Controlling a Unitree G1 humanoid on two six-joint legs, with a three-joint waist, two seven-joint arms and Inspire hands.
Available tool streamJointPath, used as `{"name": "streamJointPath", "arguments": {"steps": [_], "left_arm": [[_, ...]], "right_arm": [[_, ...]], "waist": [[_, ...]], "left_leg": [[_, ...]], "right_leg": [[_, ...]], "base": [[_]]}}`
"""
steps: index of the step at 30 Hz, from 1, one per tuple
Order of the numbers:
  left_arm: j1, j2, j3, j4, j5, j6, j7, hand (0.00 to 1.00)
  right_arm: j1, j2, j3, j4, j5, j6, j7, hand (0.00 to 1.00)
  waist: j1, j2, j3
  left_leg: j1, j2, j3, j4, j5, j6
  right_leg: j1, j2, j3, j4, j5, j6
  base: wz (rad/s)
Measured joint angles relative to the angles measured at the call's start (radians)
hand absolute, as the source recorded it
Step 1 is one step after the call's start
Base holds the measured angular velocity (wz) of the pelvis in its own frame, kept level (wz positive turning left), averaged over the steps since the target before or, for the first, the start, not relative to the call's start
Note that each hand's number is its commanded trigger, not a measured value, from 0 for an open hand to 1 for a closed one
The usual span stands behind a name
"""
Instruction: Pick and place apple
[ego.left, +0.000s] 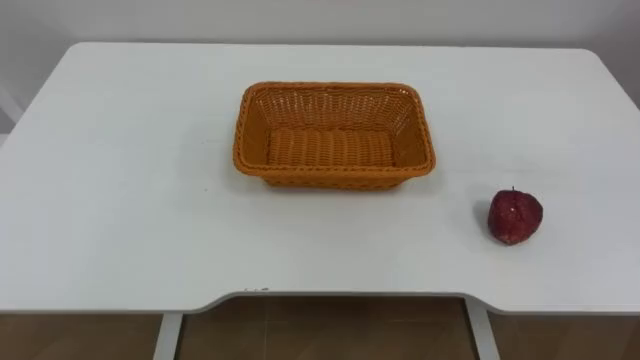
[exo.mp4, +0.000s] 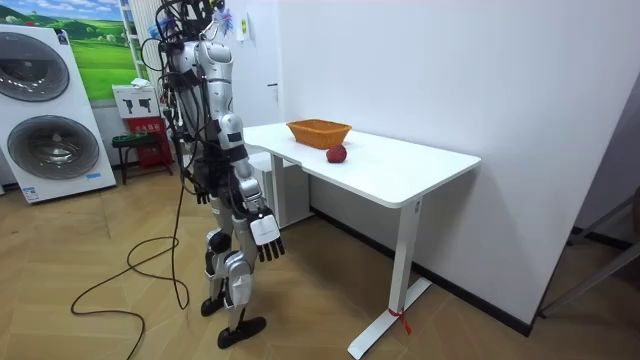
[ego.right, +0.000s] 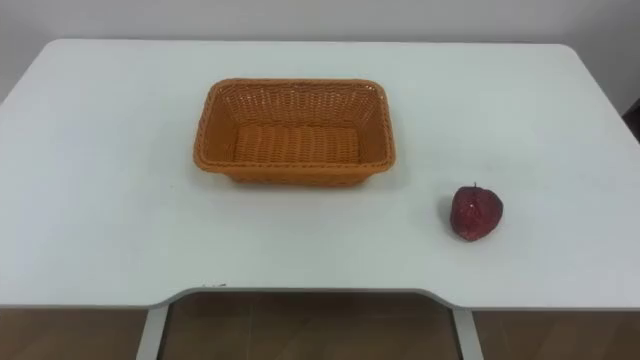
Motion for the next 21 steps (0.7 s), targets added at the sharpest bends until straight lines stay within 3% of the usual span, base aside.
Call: {"name": "streamJointPath", "arguments": {"steps": [6, 11, 17, 21], "left_arm": [[0.002, 0.0, 0.0, 0.0, -0.006, 0.001, 0.0, 0.0], [0.002, 0.0, 0.003, 0.0, -0.011, 0.0, 0.011, 0.0], [0.024, -0.012, 0.07, -0.009, -0.01, -0.019, 0.029, 0.0], [0.028, -0.01, 0.105, -0.008, -0.011, -0.024, 0.052, 0.0]], "right_arm": [[0.0, 0.001, 0.0, 0.0, 0.024, 0.002, -0.004, 0.0], [0.004, 0.011, -0.022, 0.003, 0.171, 0.008, -0.06, 0.0], [0.002, 0.033, -0.248, -0.002, 0.47, 0.007, -0.141, 0.0], [-0.003, 0.032, -0.438, -0.059, 0.773, -0.002, -0.262, 0.0]], "waist": [[0.001, 0.0, 0.0003], [-0.003, 0.005, 0.0007], [-0.032, 0.01, 0.0006], [-0.049, 0.016, -0.0026]], "left_leg": [[0.001, 0.001, 0.004, -0.001, 0.0, 0.0], [0.014, 0.002, 0.006, -0.007, 0.0, 0.0], [0.035, 0.002, 0.005, -0.012, 0.0, 0.0], [0.035, 0.001, 0.009, -0.013, 0.0, 0.0]], "right_leg": [[0.0, 0.0, 0.001, 0.0, 0.0, 0.0], [0.009, 0.001, 0.003, 0.002, 0.0, 0.0], [0.028, 0.001, 0.004, 0.002, 0.0, 0.0], [0.028, 0.001, 0.015, 0.004, 0.0, 0.0]], "base": [[0.0], [-0.01], [0.0], [-0.01]]}}
